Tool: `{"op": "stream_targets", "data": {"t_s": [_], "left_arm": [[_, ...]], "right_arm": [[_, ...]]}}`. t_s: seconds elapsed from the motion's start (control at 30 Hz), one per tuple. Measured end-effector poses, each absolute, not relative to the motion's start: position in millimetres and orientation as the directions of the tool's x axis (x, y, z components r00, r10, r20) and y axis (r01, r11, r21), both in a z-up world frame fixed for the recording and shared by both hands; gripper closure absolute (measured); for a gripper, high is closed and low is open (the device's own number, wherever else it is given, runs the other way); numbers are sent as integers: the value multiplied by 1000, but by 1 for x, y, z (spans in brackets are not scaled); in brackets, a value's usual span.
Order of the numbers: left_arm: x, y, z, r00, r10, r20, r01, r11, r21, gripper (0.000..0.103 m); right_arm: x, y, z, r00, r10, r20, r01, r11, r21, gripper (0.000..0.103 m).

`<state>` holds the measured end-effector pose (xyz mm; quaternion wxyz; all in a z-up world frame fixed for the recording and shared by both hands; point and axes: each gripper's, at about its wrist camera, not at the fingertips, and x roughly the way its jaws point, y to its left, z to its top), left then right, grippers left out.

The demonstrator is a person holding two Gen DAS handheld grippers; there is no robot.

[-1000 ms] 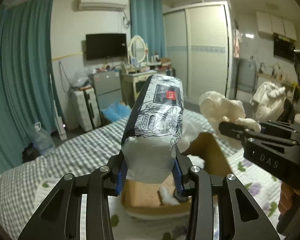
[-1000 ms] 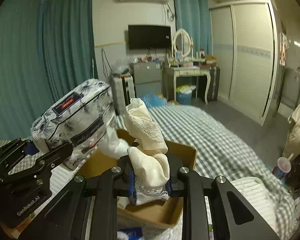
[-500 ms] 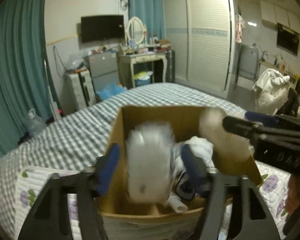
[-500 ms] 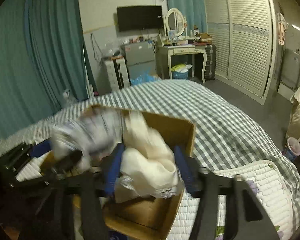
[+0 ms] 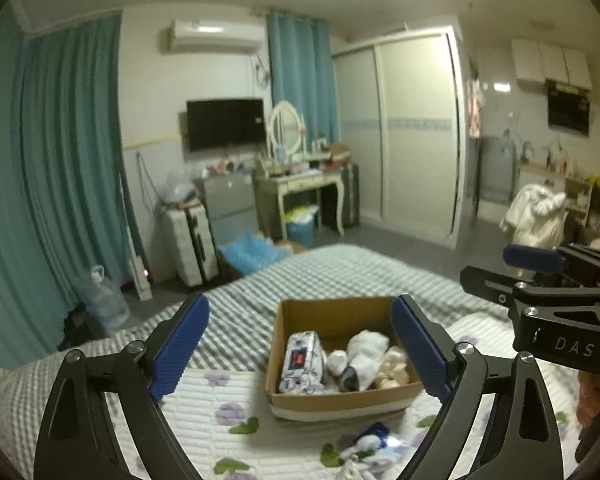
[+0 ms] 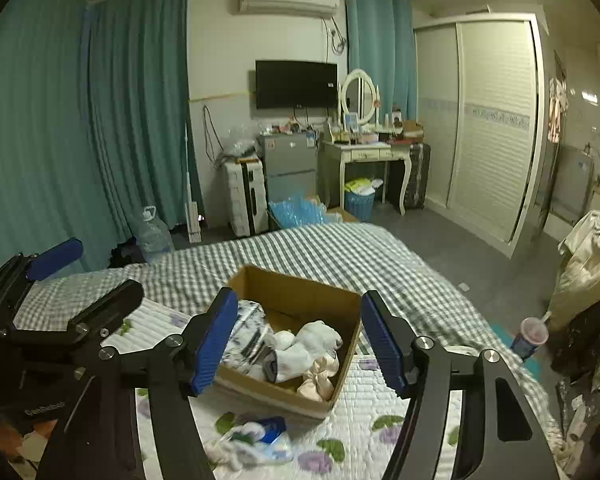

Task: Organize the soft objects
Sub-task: 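Move both tools back toward the remaining items on the bed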

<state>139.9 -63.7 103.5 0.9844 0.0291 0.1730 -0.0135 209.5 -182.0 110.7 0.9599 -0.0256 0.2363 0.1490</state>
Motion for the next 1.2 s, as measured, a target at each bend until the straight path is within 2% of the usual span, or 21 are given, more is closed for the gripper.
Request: {"op": "stream_targets", "data": {"t_s": [0.13, 0.23, 0.33, 0.5, 0.77, 0.87, 0.93, 0.97, 1.0, 1.07, 1.13, 1.17, 1.2], "left_arm": [[104, -63, 121, 945, 14, -327, 7, 998, 63, 9], [92, -60, 117, 939, 24, -344, -3, 998, 61, 9], [86, -59, 98, 926, 45, -375, -26, 998, 56, 9], [85, -59, 38, 892, 30, -451, -30, 1000, 8, 9], [120, -75, -73, 803, 34, -596, -22, 999, 28, 11], [127, -83, -106, 770, 27, -637, 1, 999, 43, 22], [136, -86, -125, 750, 11, -661, 16, 999, 35, 23], [140, -87, -132, 744, 4, -668, 20, 999, 28, 31], [145, -87, -138, 735, -7, -678, 27, 999, 19, 42], [153, -87, -149, 719, -41, -694, 48, 999, -10, 48], [154, -87, -152, 723, -89, -685, 81, 996, -44, 62], [154, -88, -151, 722, -124, -680, 113, 992, -61, 73], [153, -89, -151, 725, -132, -676, 123, 990, -62, 77]], "right_arm": [[167, -185, 137, 856, 265, -443, -303, 953, -16, 22], [145, -182, 143, 856, 267, -443, -314, 949, -35, 17], [130, -181, 131, 842, 281, -461, -333, 942, -34, 17], [130, -181, 83, 805, 289, -517, -352, 936, -25, 17], [169, -175, -25, 737, 262, -623, -382, 922, -64, 17], [177, -172, -54, 725, 234, -648, -406, 905, -127, 17], [184, -176, -67, 721, 226, -655, -411, 901, -142, 17], [188, -179, -74, 719, 227, -657, -408, 903, -135, 17], [192, -182, -79, 714, 232, -660, -405, 907, -119, 17], [201, -186, -88, 700, 245, -671, -399, 913, -83, 17], [206, -187, -96, 689, 247, -681, -396, 916, -68, 17], [208, -188, -100, 682, 251, -687, -398, 916, -61, 17], [209, -188, -104, 675, 253, -693, -400, 915, -57, 17]]}}
